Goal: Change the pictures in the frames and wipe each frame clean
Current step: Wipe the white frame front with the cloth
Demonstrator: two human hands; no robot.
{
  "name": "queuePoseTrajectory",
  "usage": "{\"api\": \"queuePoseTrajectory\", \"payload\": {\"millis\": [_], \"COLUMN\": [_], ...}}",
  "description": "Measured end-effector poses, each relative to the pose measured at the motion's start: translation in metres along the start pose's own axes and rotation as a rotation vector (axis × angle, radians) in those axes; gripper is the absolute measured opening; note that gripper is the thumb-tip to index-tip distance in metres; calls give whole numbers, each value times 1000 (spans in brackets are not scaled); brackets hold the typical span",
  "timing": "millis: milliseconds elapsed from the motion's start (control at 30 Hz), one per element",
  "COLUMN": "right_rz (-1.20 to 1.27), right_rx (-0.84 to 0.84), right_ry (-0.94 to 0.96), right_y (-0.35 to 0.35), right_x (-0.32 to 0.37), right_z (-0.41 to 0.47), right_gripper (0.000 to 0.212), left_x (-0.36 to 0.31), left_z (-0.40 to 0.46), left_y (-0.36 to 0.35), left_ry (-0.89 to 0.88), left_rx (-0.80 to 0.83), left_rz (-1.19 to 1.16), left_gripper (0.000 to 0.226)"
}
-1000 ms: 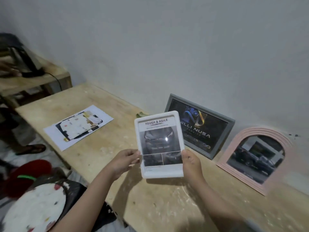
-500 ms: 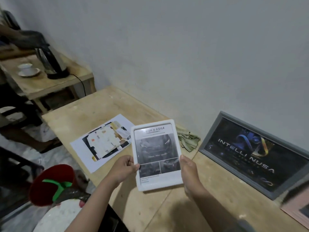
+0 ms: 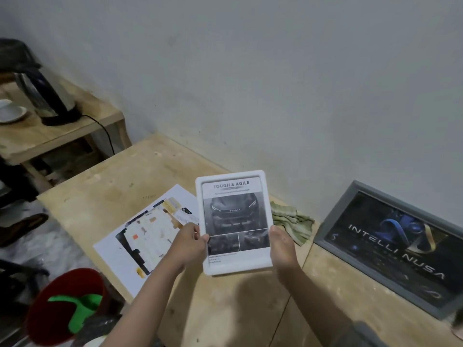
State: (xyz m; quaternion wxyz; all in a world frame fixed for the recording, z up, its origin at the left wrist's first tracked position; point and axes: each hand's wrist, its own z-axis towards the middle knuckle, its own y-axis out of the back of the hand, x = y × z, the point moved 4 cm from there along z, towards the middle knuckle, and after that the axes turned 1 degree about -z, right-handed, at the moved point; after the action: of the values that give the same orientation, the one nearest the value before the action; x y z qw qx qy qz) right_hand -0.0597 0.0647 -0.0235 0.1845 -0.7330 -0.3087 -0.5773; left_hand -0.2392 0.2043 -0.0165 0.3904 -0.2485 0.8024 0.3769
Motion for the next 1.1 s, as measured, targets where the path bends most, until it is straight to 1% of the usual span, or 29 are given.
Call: {"api": "queuePoseTrajectory", "payload": {"millis": [100, 167, 200, 233, 267, 300, 333, 367, 400, 433, 467, 500, 567, 600, 633, 700, 733, 767, 833, 900, 933, 1000, 1067, 1100], "right_rz": [-14, -119, -270, -508, -782, -1009, -1179, -1304, -1398, -1471, -1523, -1559, -1578, -1533, -1430, -1148, -1013, -894, -703, -600, -602, -708, -928, -1049], "right_rx": [-14, -49, -66, -90, -104, -79, -18, 57, 133, 187, 204, 185, 118, 88, 56, -30, -77, -127, -209, -243, -239, -198, -149, -143], "right_ry": [13, 79, 130, 192, 257, 300, 288, 253, 226, 218, 238, 274, 337, 345, 331, 313, 331, 368, 484, 691, 811, 1036, 1215, 1251], "right_y": [0, 8, 14, 22, 29, 34, 37, 40, 40, 39, 38, 36, 34, 34, 36, 42, 43, 43, 39, 28, 21, 6, -9, -13], "right_x": [2, 6, 6, 6, 4, -1, -9, -16, -24, -28, -30, -30, -25, -22, -19, -9, 0, 12, 41, 76, 91, 109, 114, 110], "right_z": [19, 36, 47, 60, 72, 86, 98, 108, 115, 119, 122, 125, 128, 130, 132, 131, 127, 121, 103, 80, 69, 53, 47, 48], "right_gripper": [29, 28, 24, 23, 30, 41, 52, 58, 59, 55, 49, 45, 39, 35, 31, 19, 14, 12, 15, 24, 28, 33, 42, 47], "left_x": [-1, -3, -4, -4, -5, -4, -4, -5, -5, -6, -6, -7, -5, -4, -4, -5, -5, -5, -8, -15, -21, -35, -45, -50], "left_z": [6, 7, 8, 8, 7, 7, 7, 5, 4, 2, 1, 0, -1, -2, -3, -5, -4, -4, -6, -8, -11, -17, -22, -24], "left_y": [4, 7, 8, 9, 9, 11, 11, 12, 12, 11, 12, 12, 13, 13, 14, 13, 13, 13, 12, 9, 6, -1, -8, -10], "left_ry": [0, -15, -25, -35, -42, -43, -49, -50, -49, -55, -61, -63, -63, -63, -58, -60, -61, -60, -79, -121, -145, -207, -266, -294], "left_rx": [0, -18, -24, -26, -26, -30, -35, -38, -41, -41, -45, -50, -72, -82, -93, -103, -114, -127, -164, -209, -225, -242, -244, -246], "left_rz": [-122, -164, -185, -204, -223, -243, -265, -291, -320, -345, -366, -376, -390, -404, -427, -478, -490, -487, -472, -454, -443, -445, -450, -449], "left_gripper": [13, 8, 10, 11, 10, 9, 8, 8, 9, 9, 9, 9, 8, 7, 7, 9, 11, 12, 10, 8, 8, 10, 13, 13]}}
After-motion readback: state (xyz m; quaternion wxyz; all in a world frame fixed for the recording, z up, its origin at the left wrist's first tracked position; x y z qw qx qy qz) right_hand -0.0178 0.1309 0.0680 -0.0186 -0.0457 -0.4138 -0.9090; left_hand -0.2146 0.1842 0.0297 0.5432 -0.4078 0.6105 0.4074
